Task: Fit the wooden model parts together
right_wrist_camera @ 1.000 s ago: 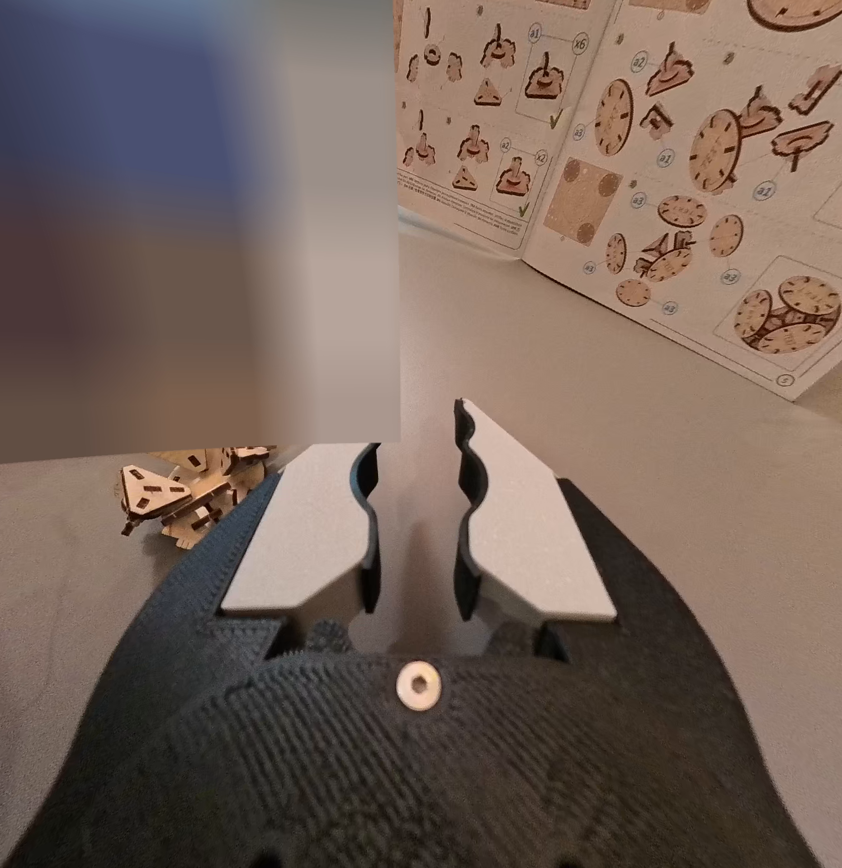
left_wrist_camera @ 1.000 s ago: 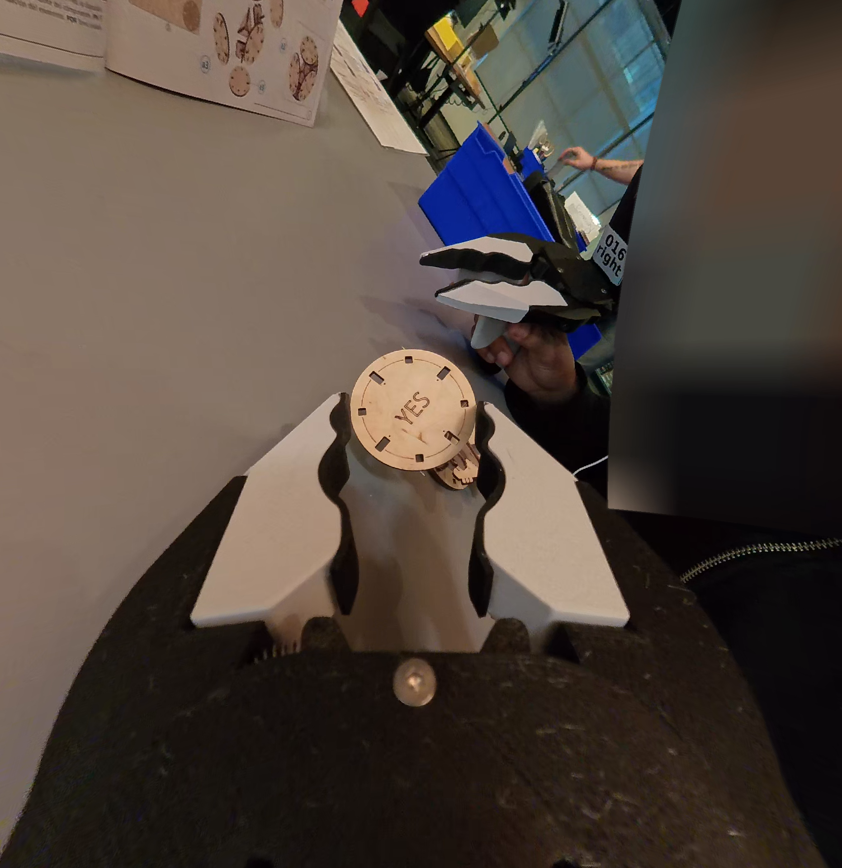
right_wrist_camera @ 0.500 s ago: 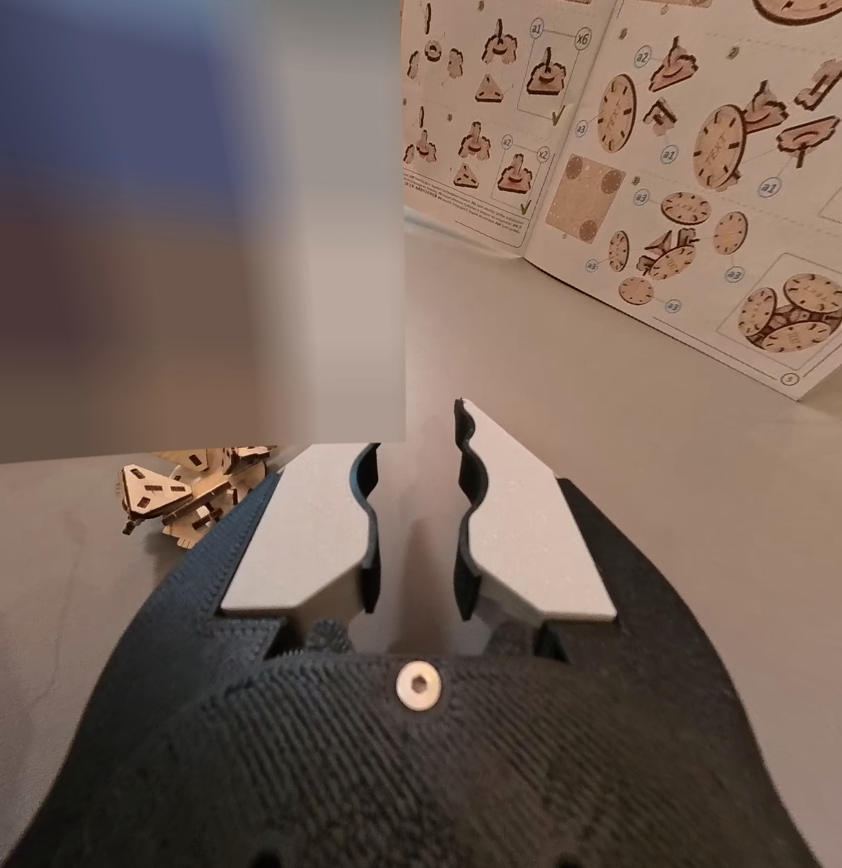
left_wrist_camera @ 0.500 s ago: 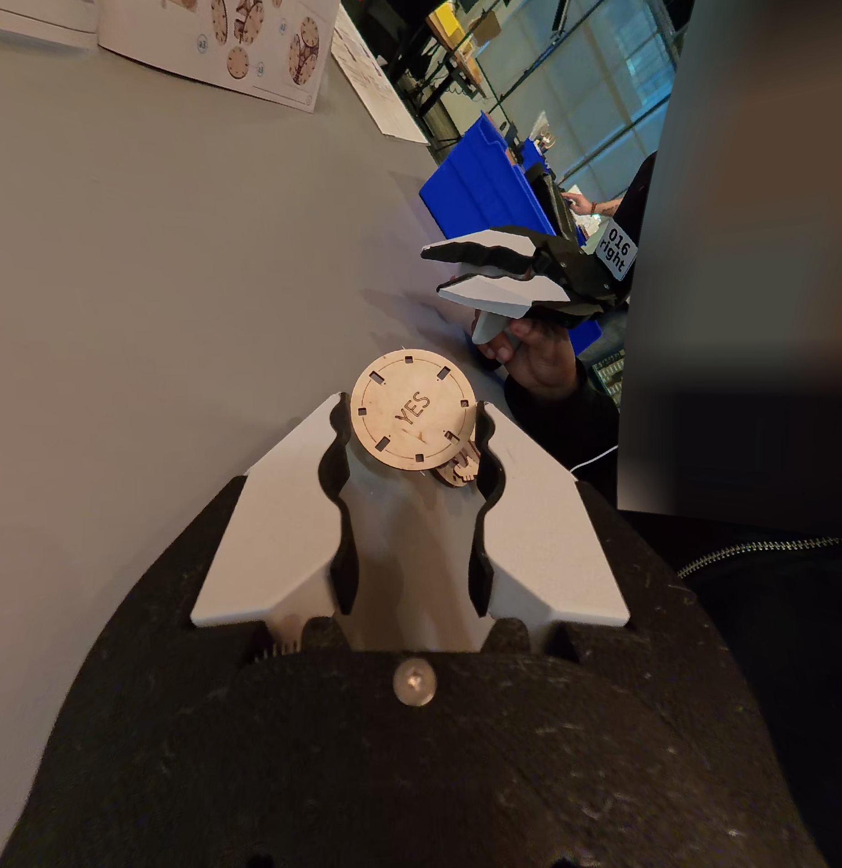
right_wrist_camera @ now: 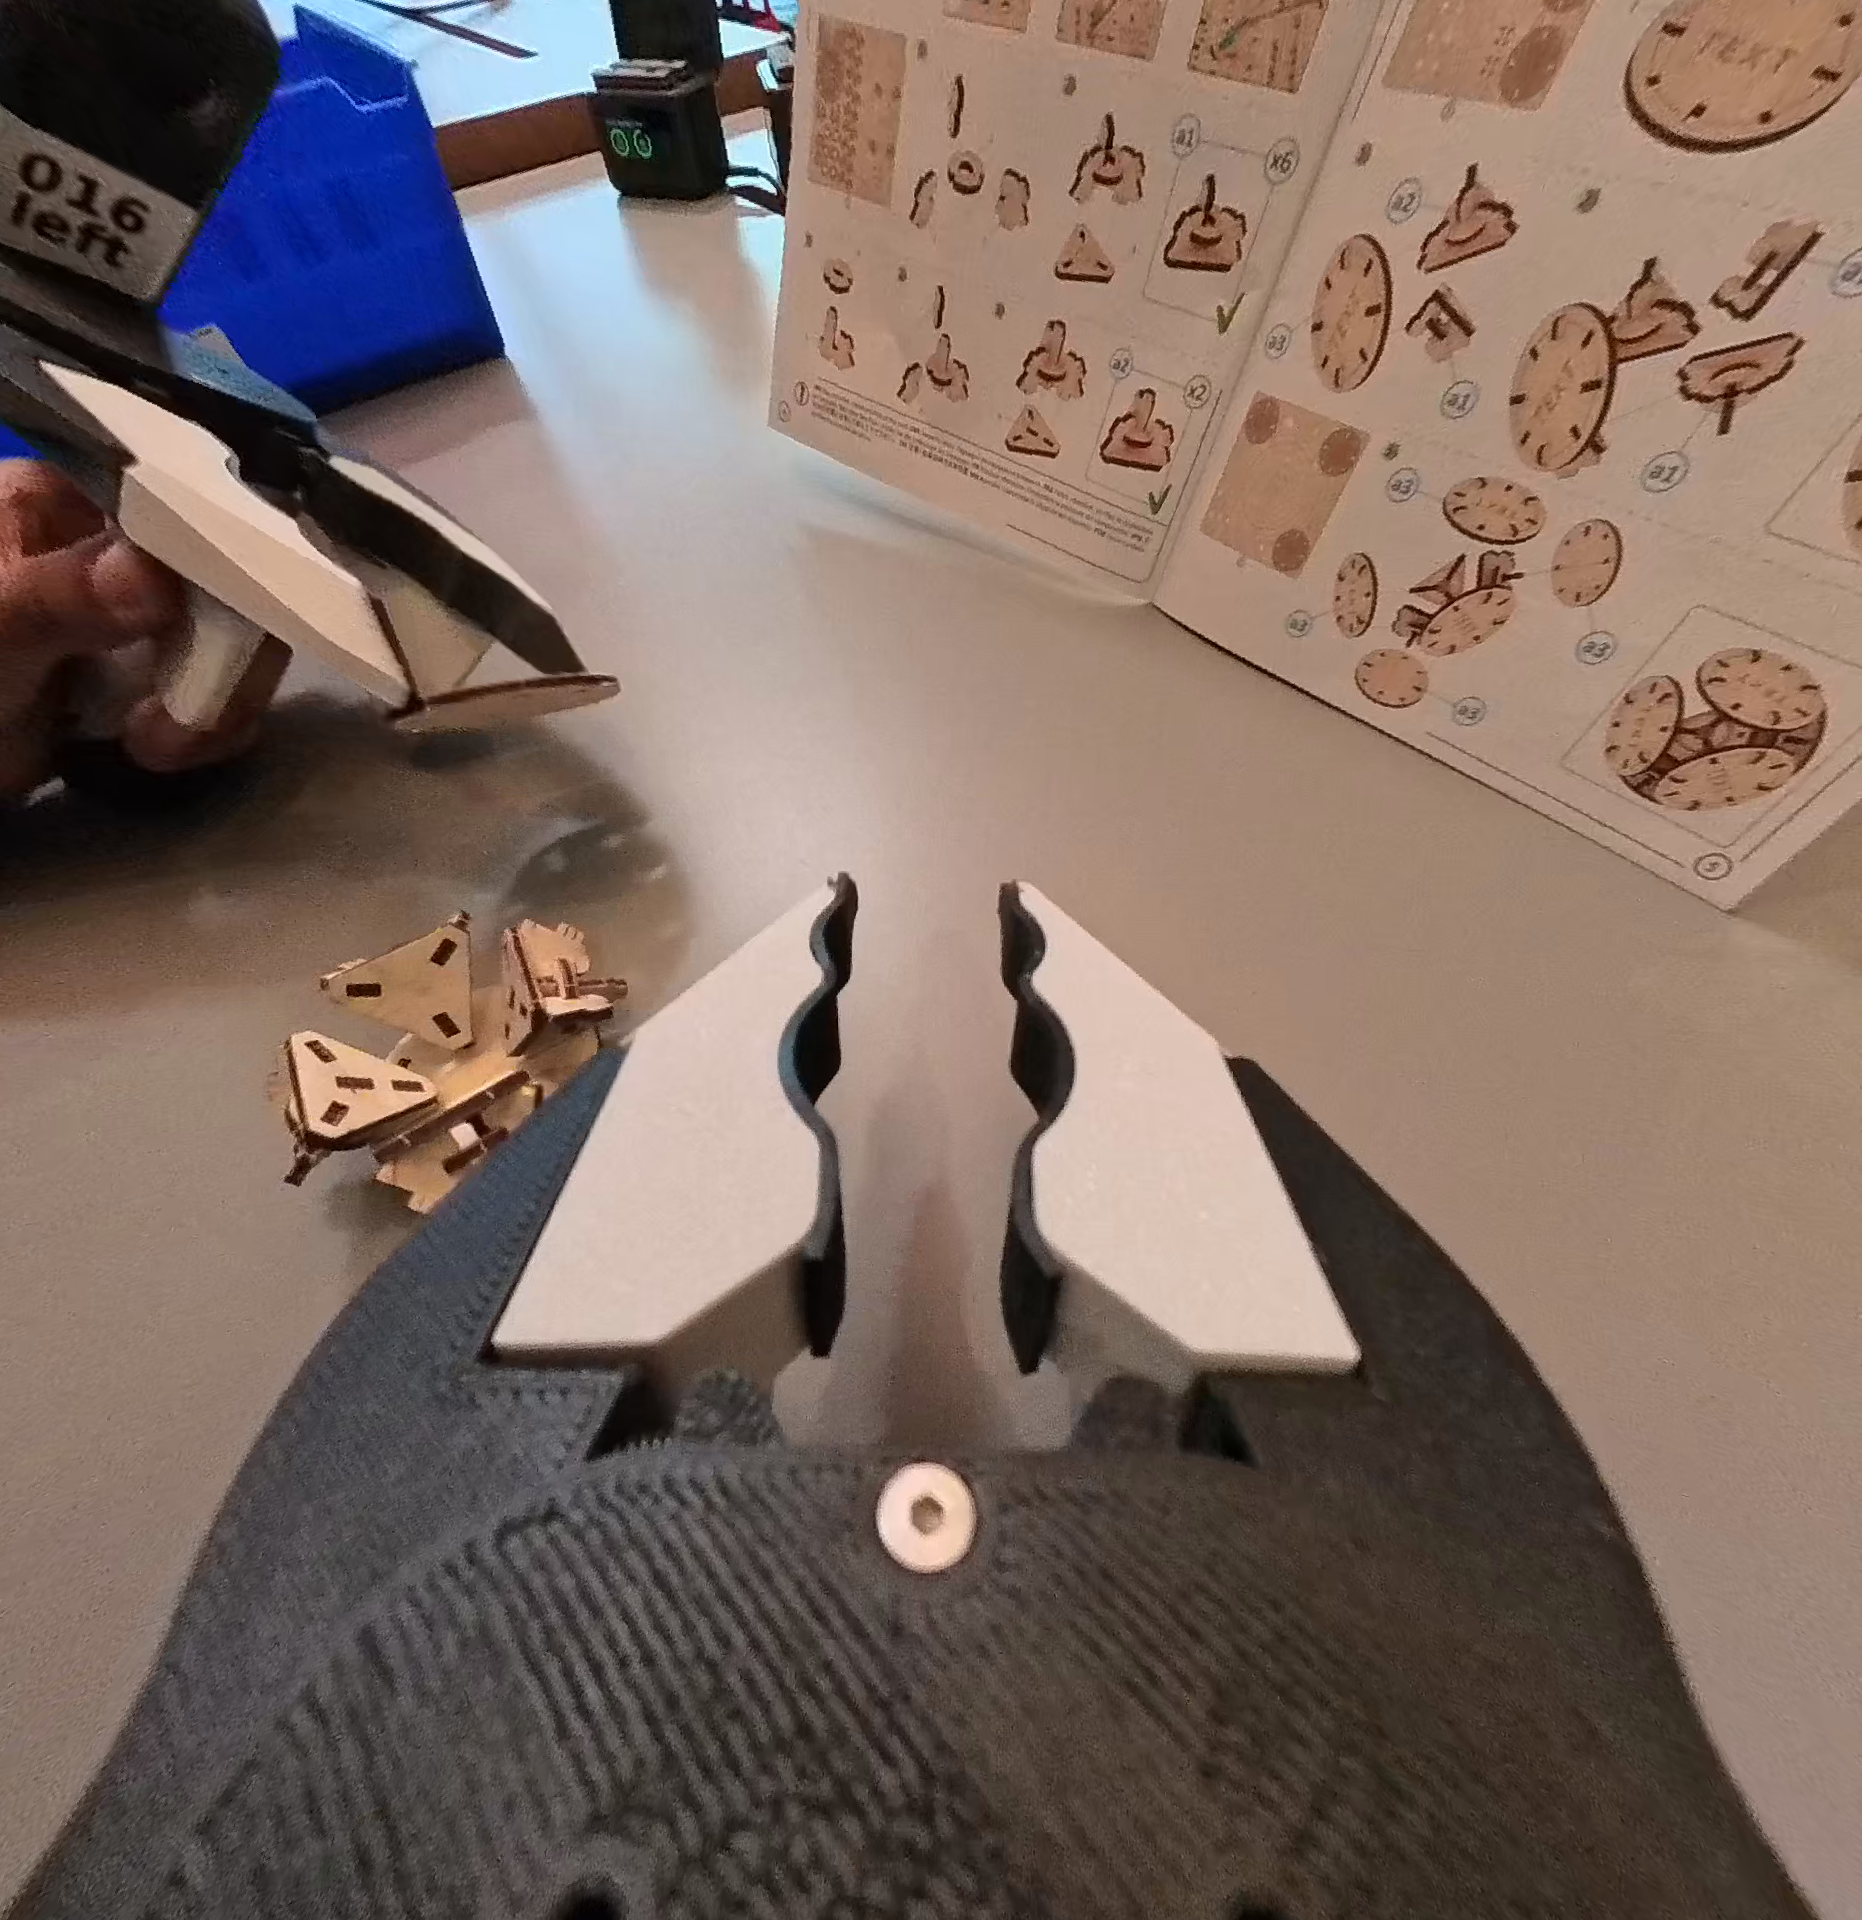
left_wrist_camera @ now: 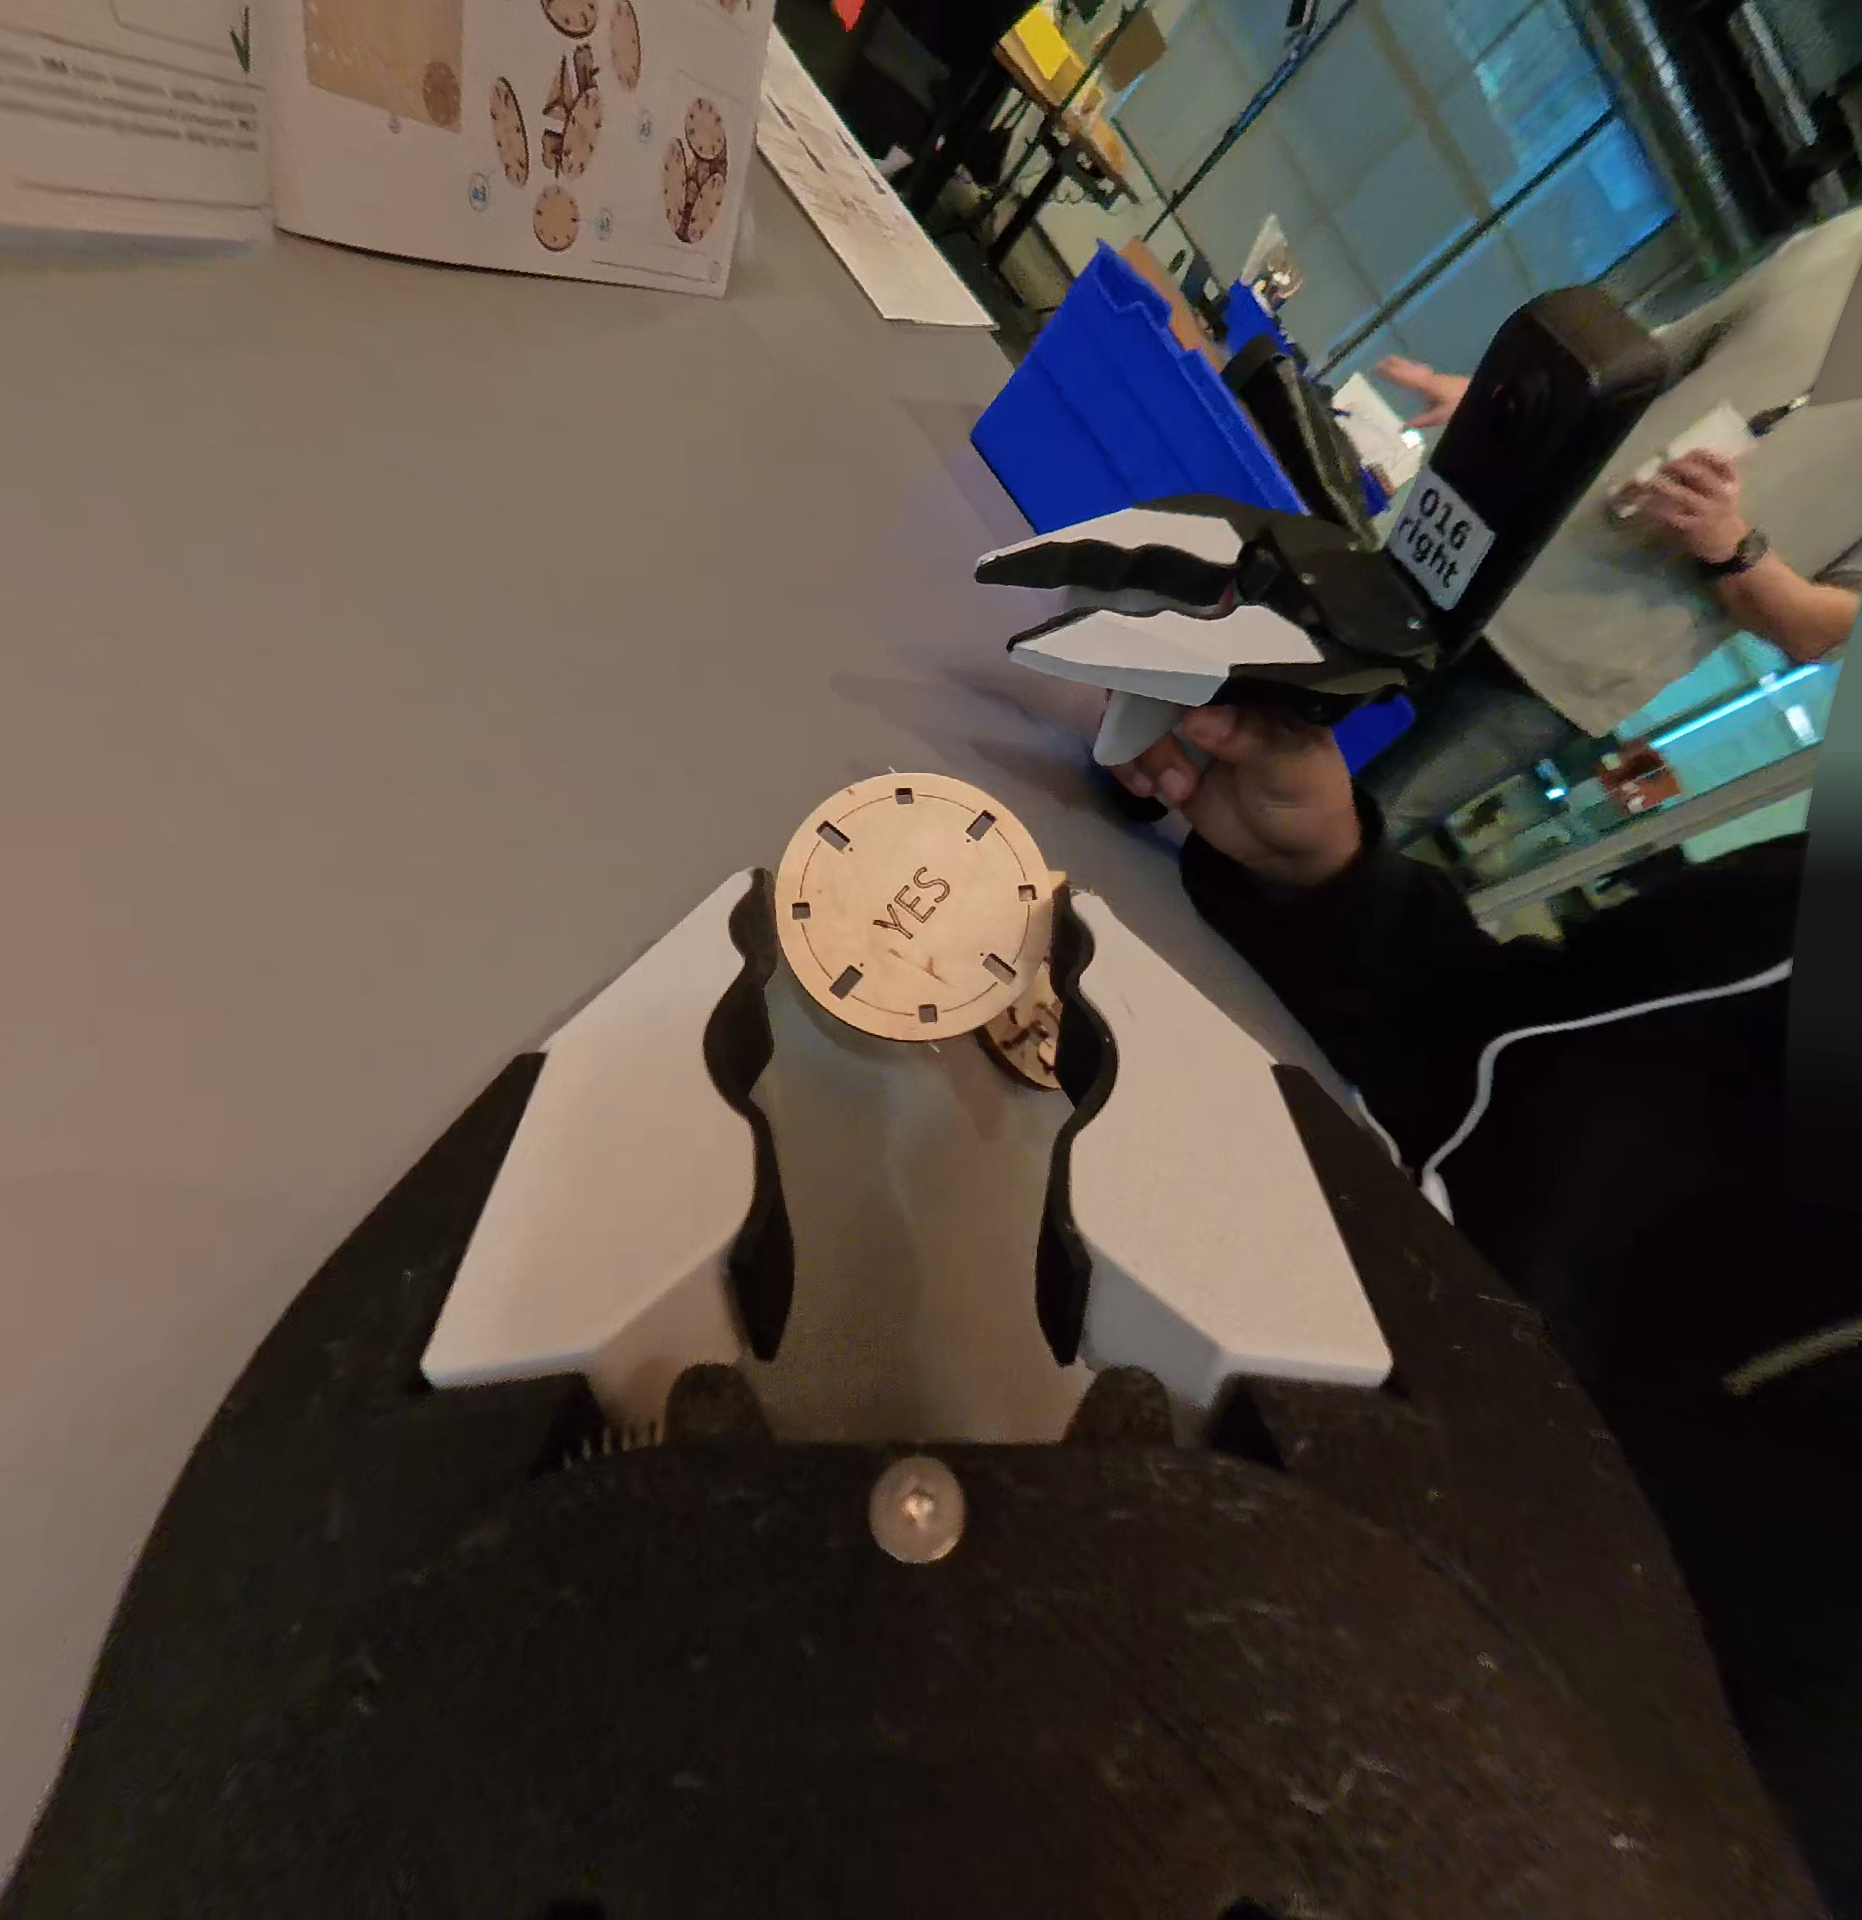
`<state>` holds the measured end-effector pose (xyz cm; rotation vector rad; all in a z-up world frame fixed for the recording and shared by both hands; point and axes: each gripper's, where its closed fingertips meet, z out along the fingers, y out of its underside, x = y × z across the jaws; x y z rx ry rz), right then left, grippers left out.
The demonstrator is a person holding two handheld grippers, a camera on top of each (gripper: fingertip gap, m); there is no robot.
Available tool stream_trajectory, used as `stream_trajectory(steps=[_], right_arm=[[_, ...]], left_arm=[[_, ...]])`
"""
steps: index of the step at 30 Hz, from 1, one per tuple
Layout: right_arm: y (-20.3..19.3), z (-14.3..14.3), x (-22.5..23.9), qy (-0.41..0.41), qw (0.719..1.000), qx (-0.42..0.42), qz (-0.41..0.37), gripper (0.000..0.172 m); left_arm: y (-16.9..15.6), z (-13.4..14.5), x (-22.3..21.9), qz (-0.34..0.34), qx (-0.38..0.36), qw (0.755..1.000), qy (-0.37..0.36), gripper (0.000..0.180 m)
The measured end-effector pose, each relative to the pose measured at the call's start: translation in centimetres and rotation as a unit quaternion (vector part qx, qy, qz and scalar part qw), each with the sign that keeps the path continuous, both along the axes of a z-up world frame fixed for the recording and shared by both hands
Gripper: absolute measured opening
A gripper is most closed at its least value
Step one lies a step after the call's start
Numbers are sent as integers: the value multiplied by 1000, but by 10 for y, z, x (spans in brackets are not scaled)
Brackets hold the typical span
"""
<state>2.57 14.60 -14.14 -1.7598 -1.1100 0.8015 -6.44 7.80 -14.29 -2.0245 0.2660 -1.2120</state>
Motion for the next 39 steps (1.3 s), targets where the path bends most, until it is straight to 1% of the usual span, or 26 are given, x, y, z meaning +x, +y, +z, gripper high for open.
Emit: stream_trajectory(steps=[4, 9, 12, 14, 16, 18, 21, 23, 27, 31, 36, 39], right_arm=[[-3, 8, -3, 29, 1000, -4, 4, 24], [-5, 8, -6, 31, 999, -6, 21, 13], [0, 17, -8, 54, 998, 16, 14, 8], [9, 23, -10, 70, 997, 30, 0, 3], [19, 27, -15, 78, 996, 46, -16, 0], [24, 26, -22, 67, 996, 60, -19, 0], [27, 25, -28, 57, 995, 74, -17, 0], [29, 26, -29, 63, 995, 69, -15, 1], [30, 28, -28, 85, 996, 40, -7, 5], [23, 28, -30, 82, 996, 40, 16, 10], [14, 24, -35, 53, 995, 83, 29, 10], [12, 25, -35, 45, 992, 113, 23, 9]], left_arm=[[10, 7, -2, 23, 48, 997, 57, 50], [23, 29, -1, 37, 95, 991, 84, 49], [36, 34, 3, 34, 121, 982, 144, 50], [51, 38, 5, 34, 135, 975, 171, 50], [68, 48, 12, 29, 142, 976, 162, 50], [84, 54, 17, 26, 144, 977, 157, 50], [100, 42, 18, 31, 149, 968, 199, 50], [99, 27, 20, 25, 150, 966, 207, 50], [89, 2, 21, 0, 122, 972, 203, 50], [87, 6, 31, -20, 105, 983, 152, 50], [86, -5, 31, -27, 95, 980, 172, 50], [86, -8, 30, -27, 94, 979, 176, 50]])
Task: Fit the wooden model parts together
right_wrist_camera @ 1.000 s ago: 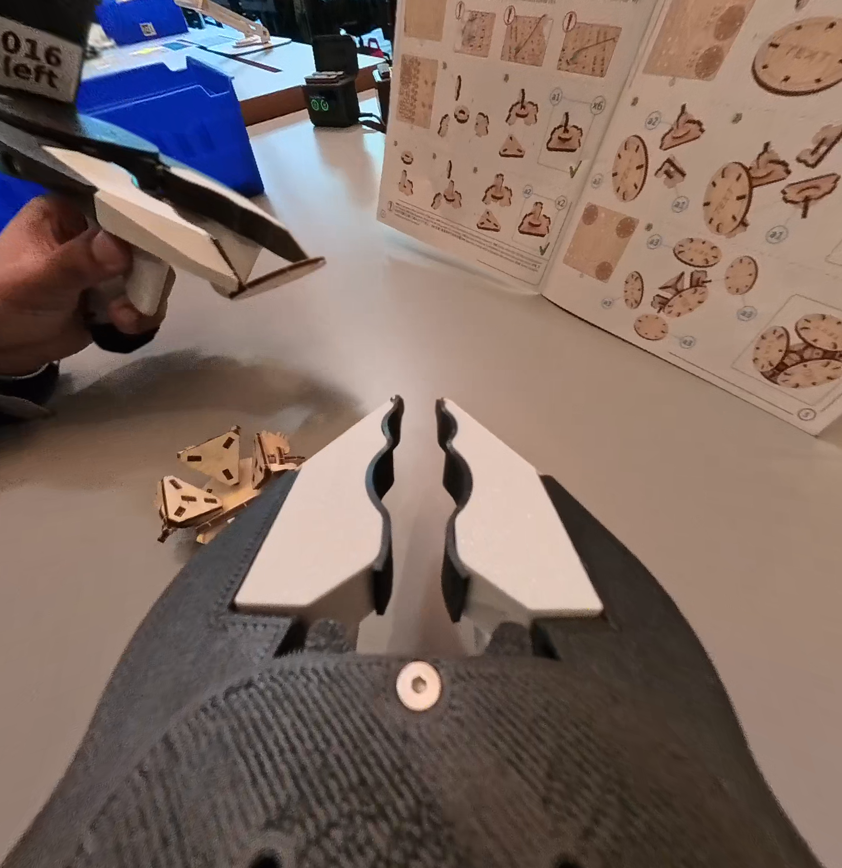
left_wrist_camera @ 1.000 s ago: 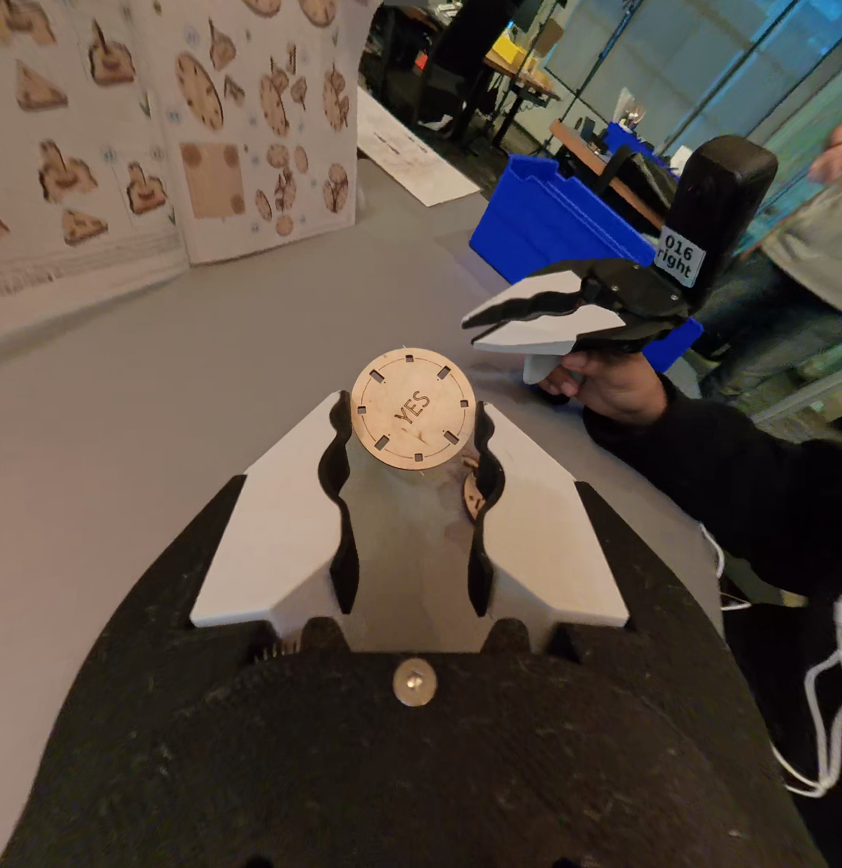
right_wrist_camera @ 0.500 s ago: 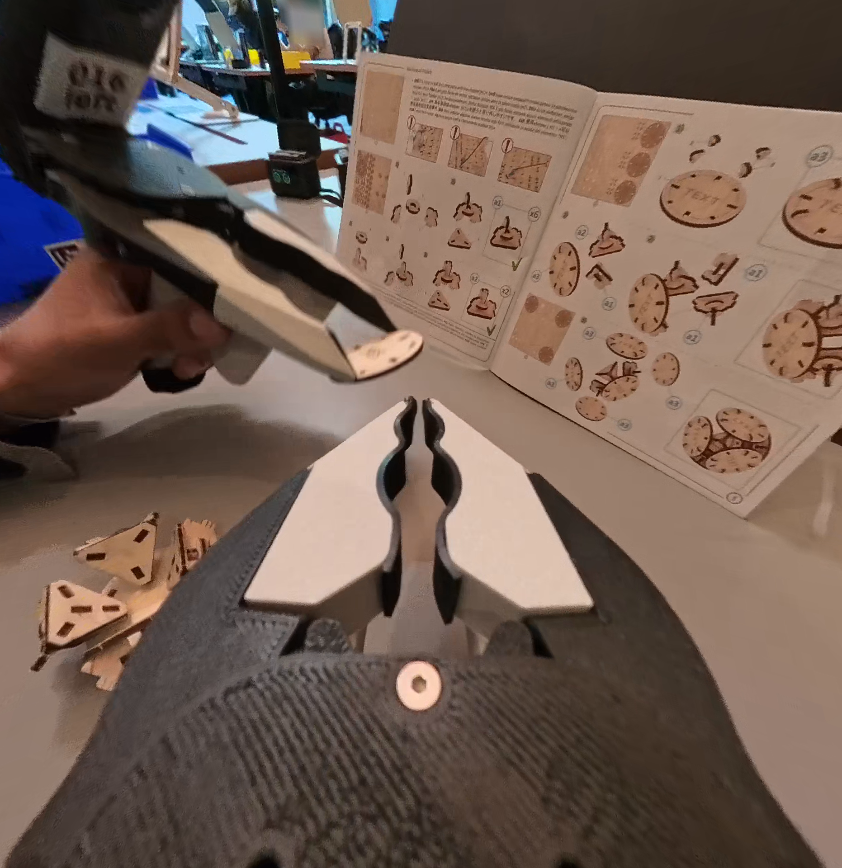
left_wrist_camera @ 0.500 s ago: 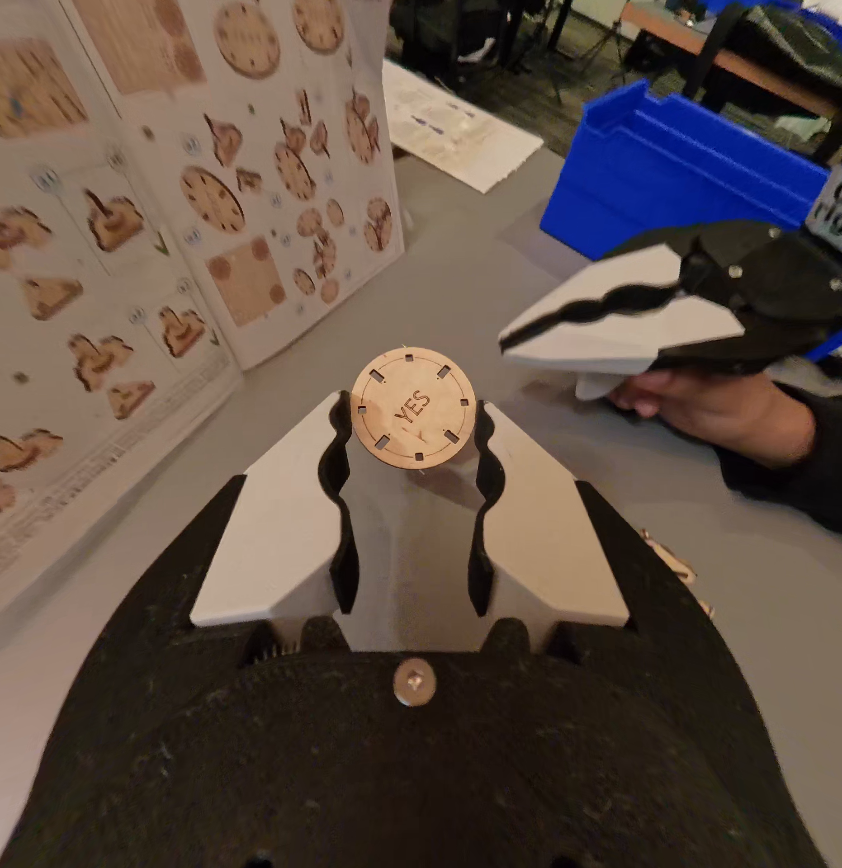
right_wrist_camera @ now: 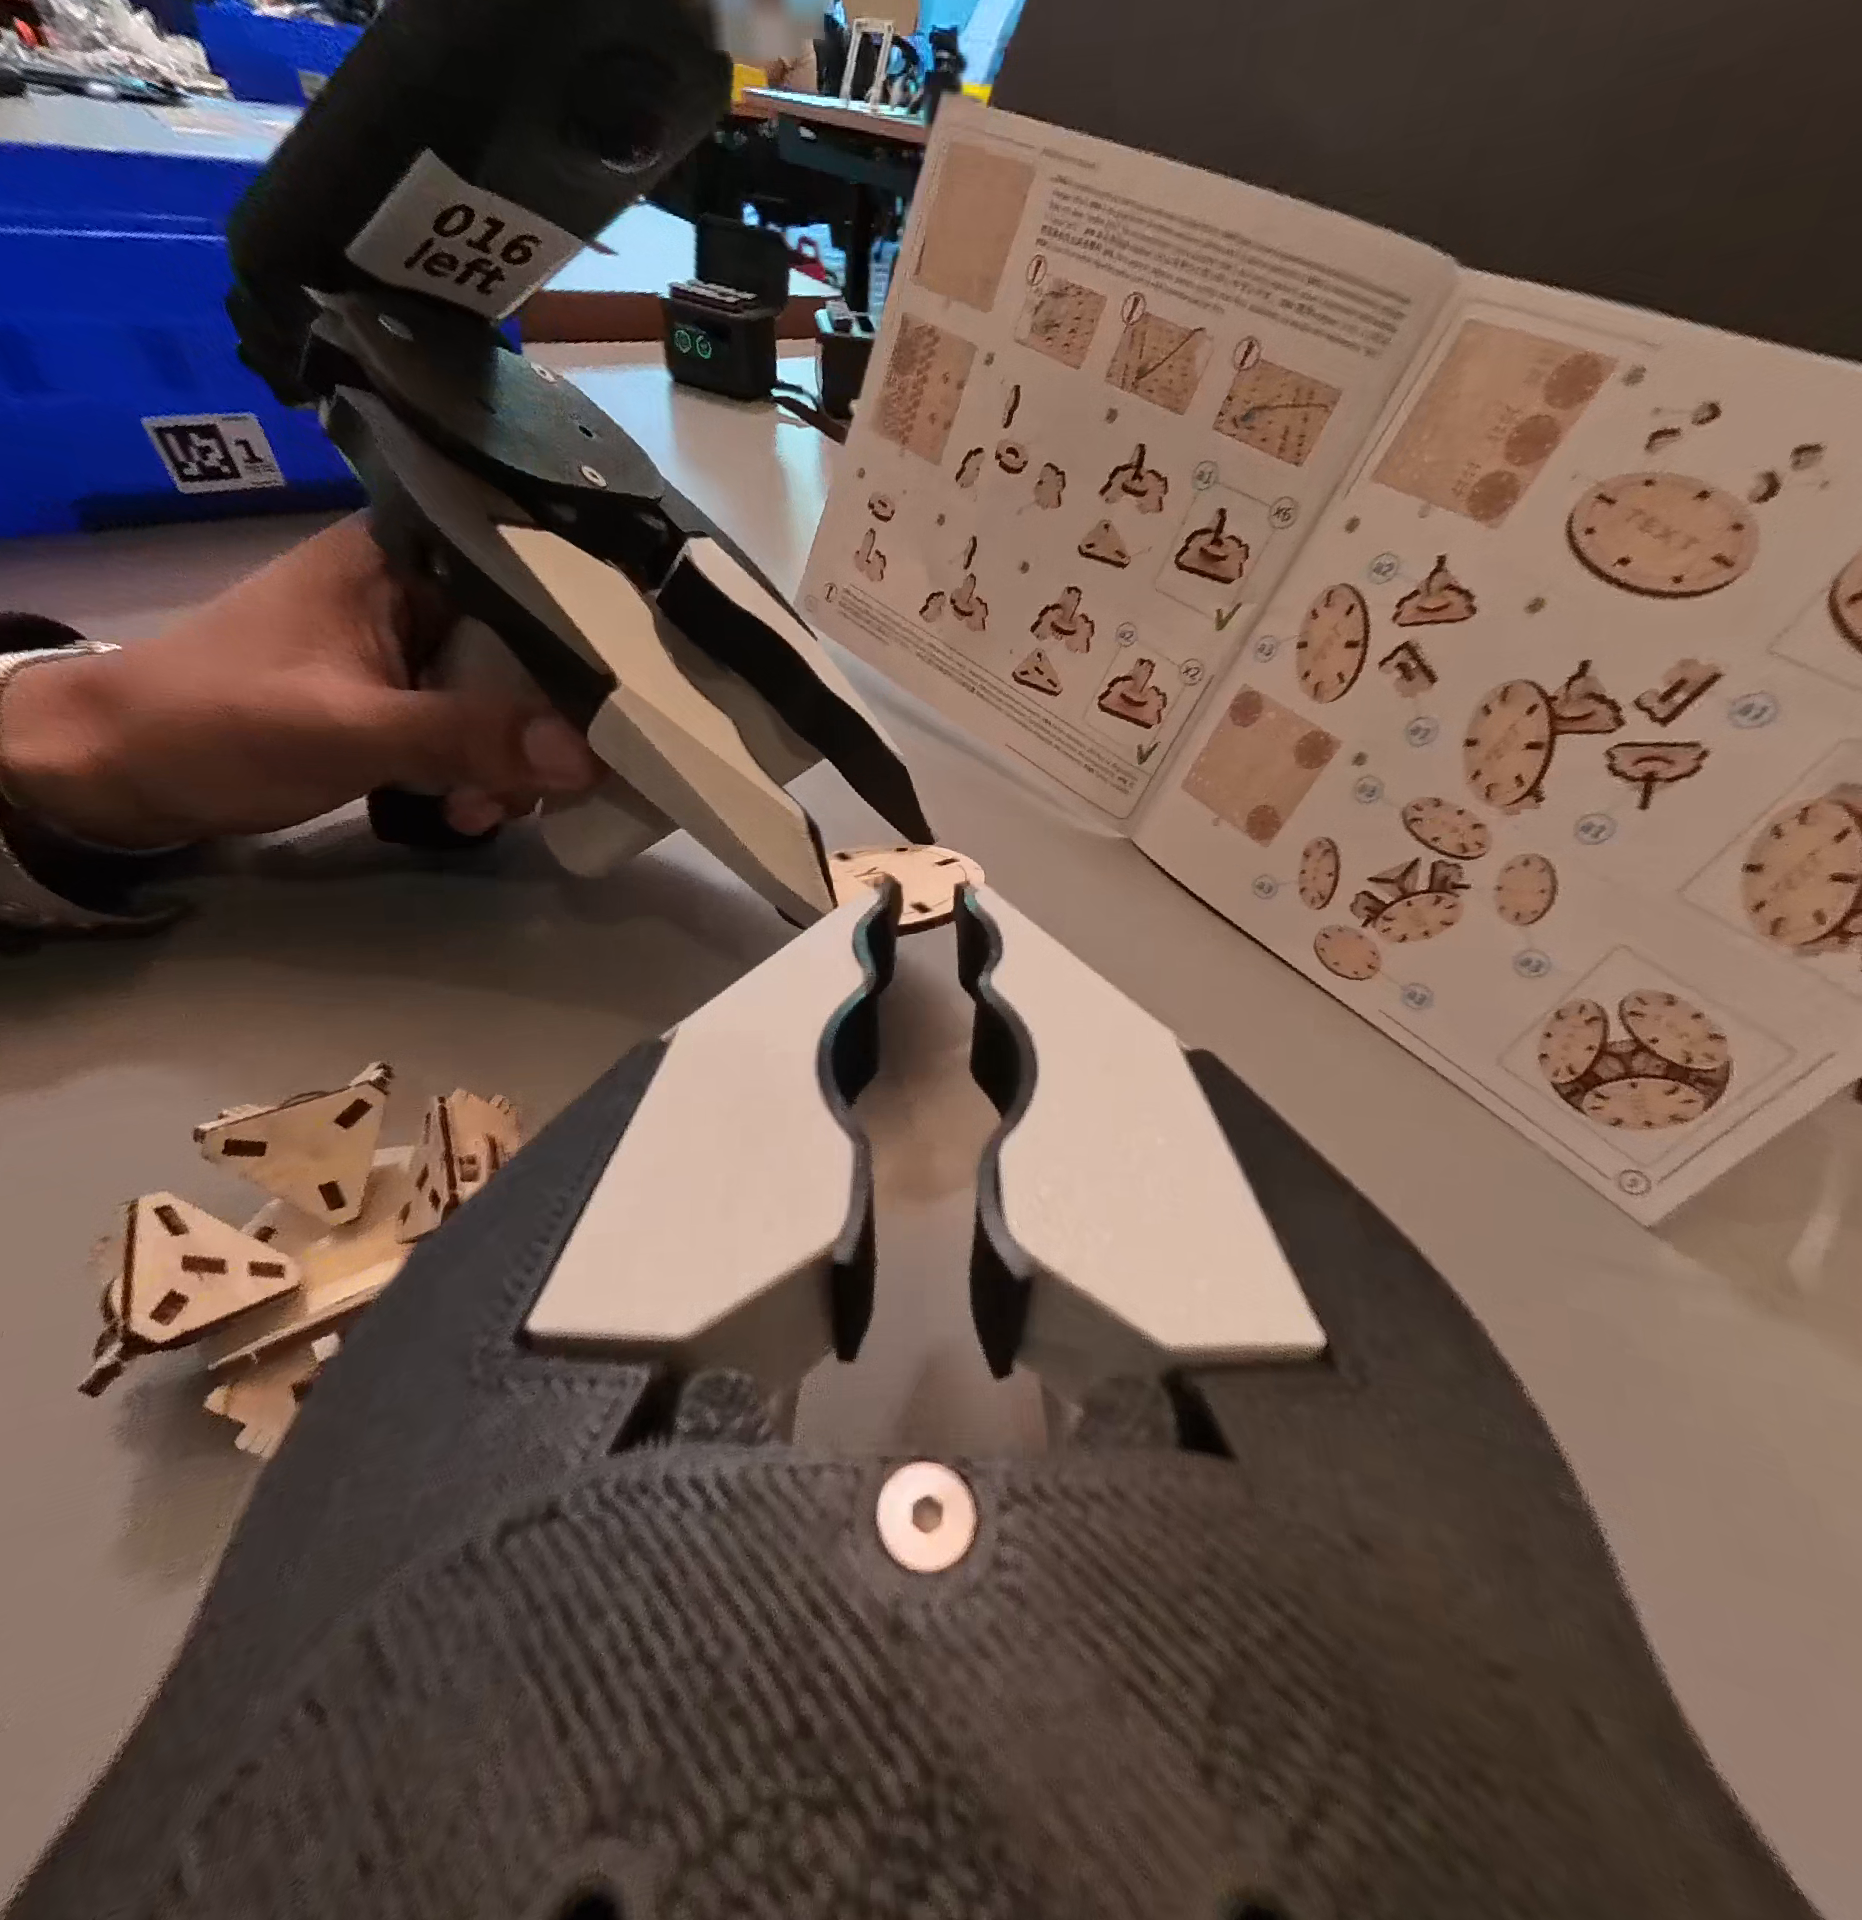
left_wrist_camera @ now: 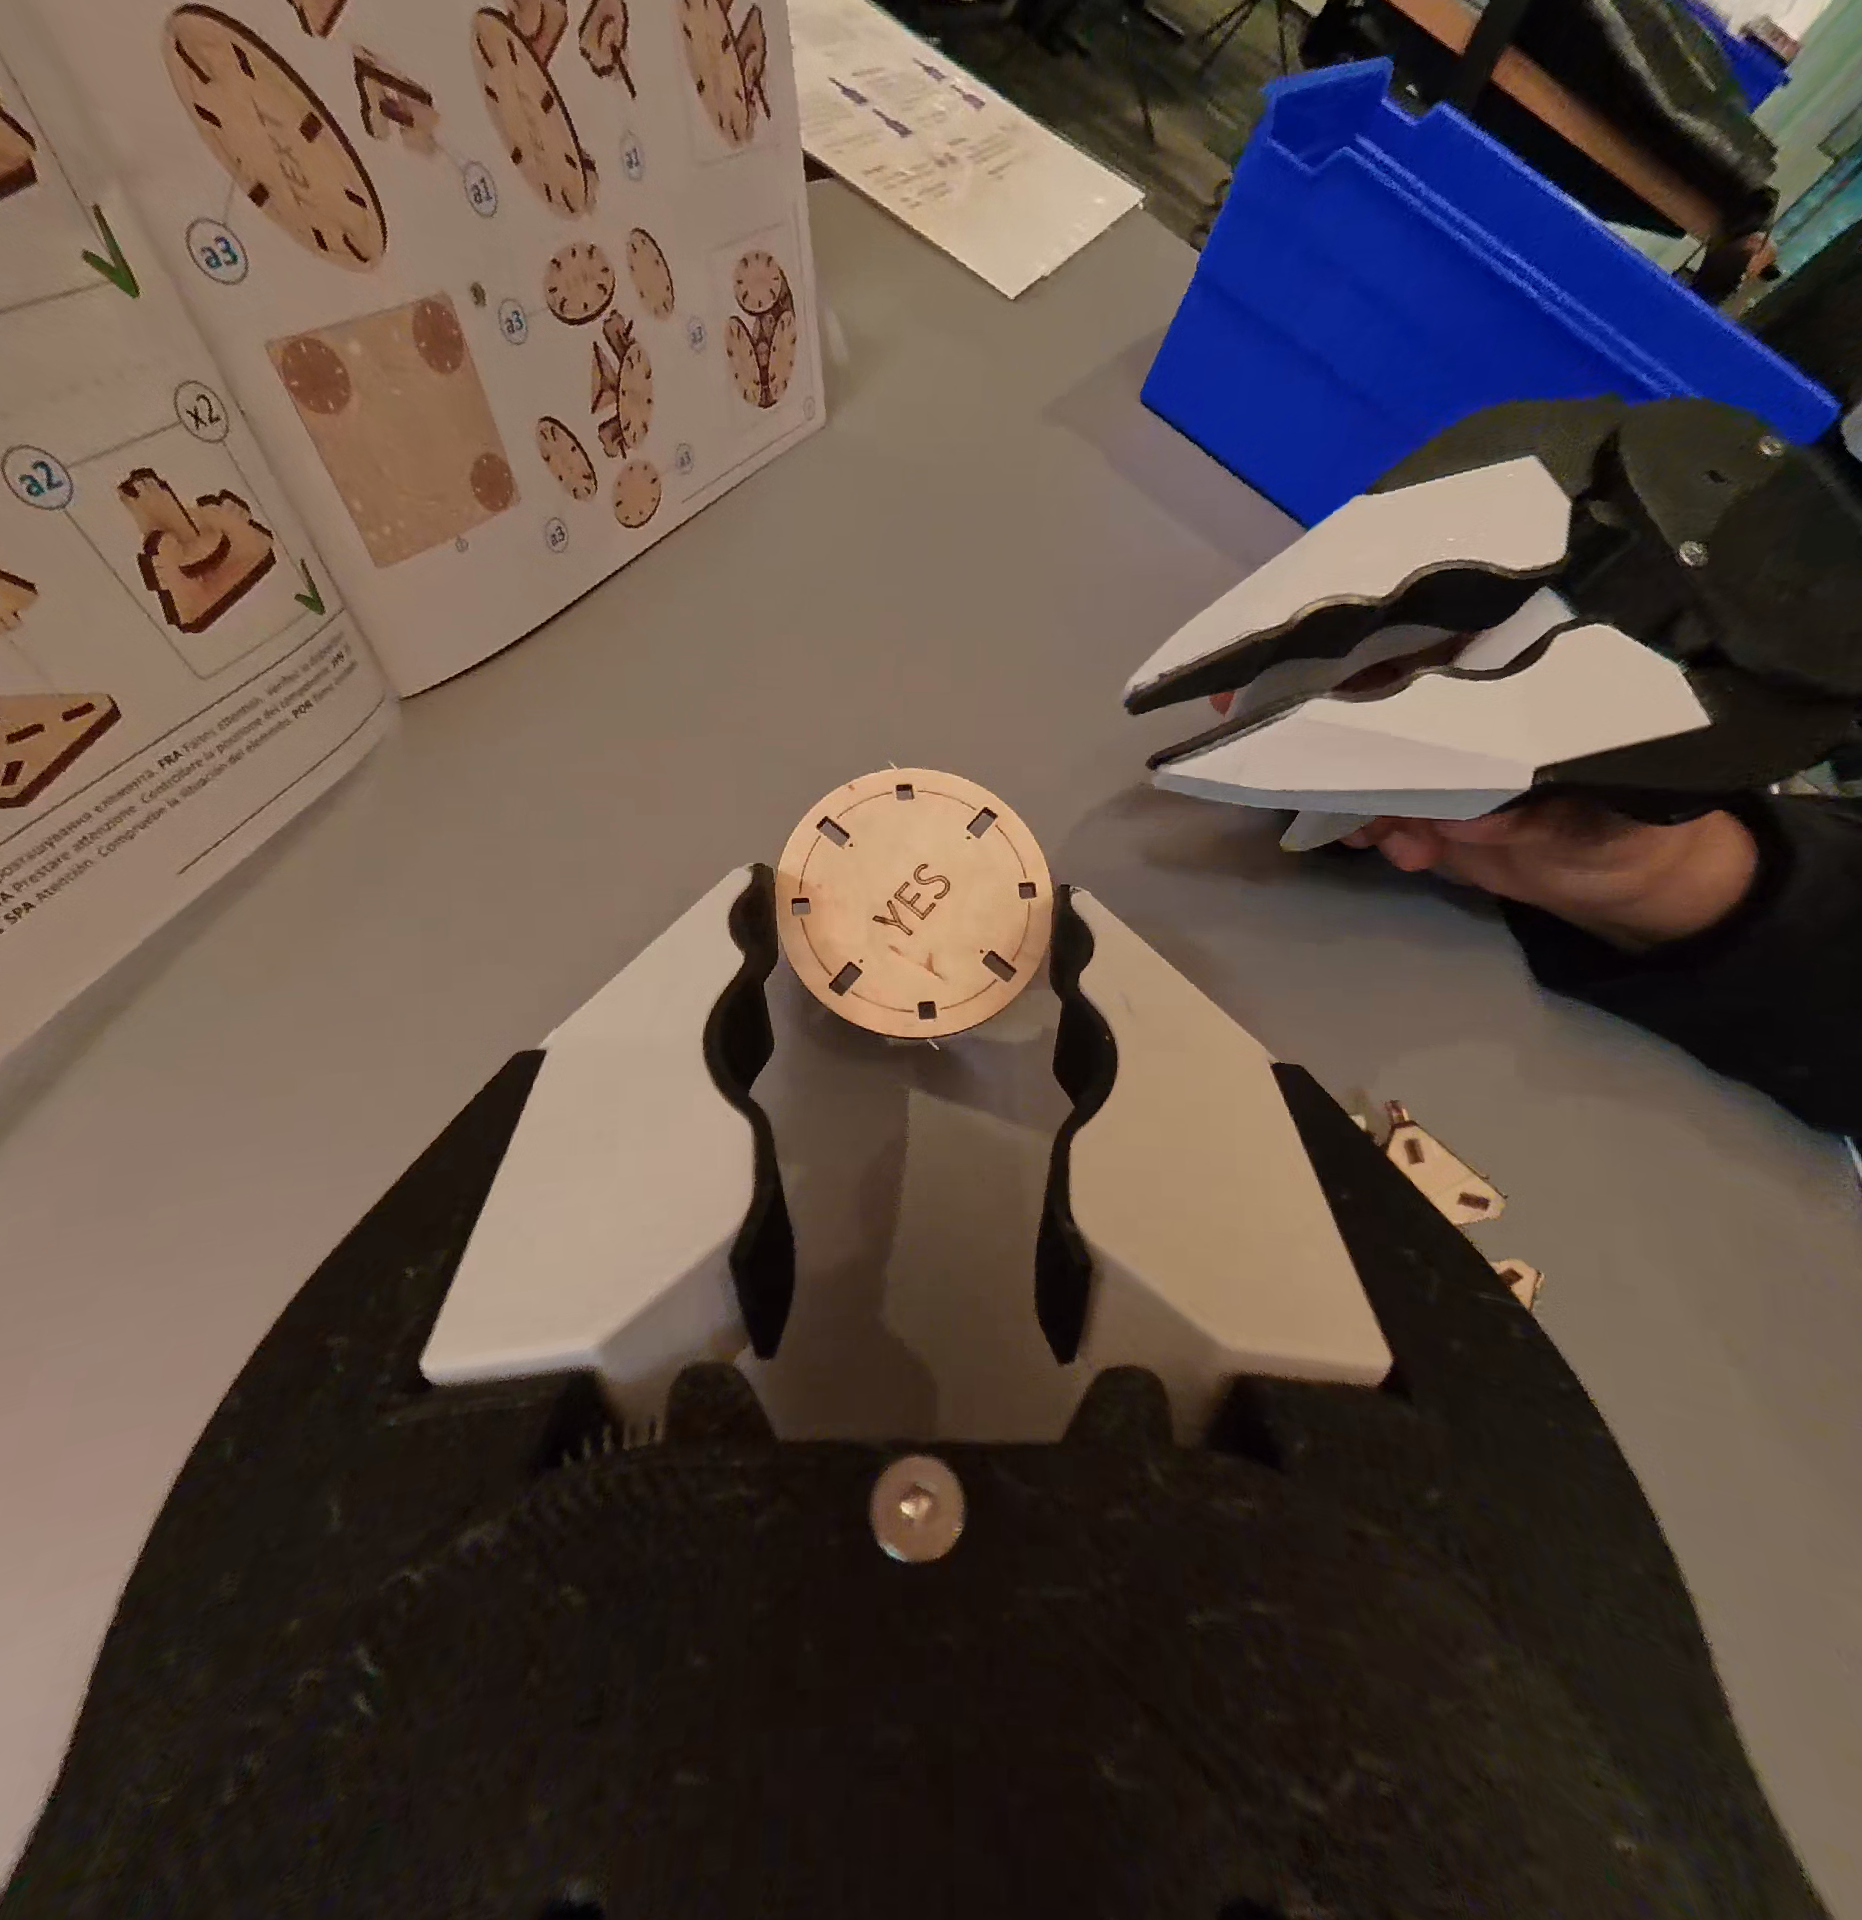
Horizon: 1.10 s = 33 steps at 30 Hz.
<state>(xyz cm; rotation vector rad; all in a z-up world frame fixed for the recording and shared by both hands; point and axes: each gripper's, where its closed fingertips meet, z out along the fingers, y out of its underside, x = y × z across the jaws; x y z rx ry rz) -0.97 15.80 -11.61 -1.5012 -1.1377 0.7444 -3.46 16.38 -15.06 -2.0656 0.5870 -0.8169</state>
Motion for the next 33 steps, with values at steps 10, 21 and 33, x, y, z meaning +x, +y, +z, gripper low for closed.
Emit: stream_trajectory(steps=[10, 21, 33], right_arm=[[5, 12, 10, 50, 999, -7, -18, 8], [3, 20, 18, 81, 996, -7, -24, 8], [4, 17, 19, 80, 996, -37, -22, 12]], left_arm=[[-2, -1, 1, -5, -7, 1000, -15, 50], [-5, -10, 5, -13, -27, 1000, 6, 50], [-10, -27, 12, -32, -39, 996, 76, 50]])
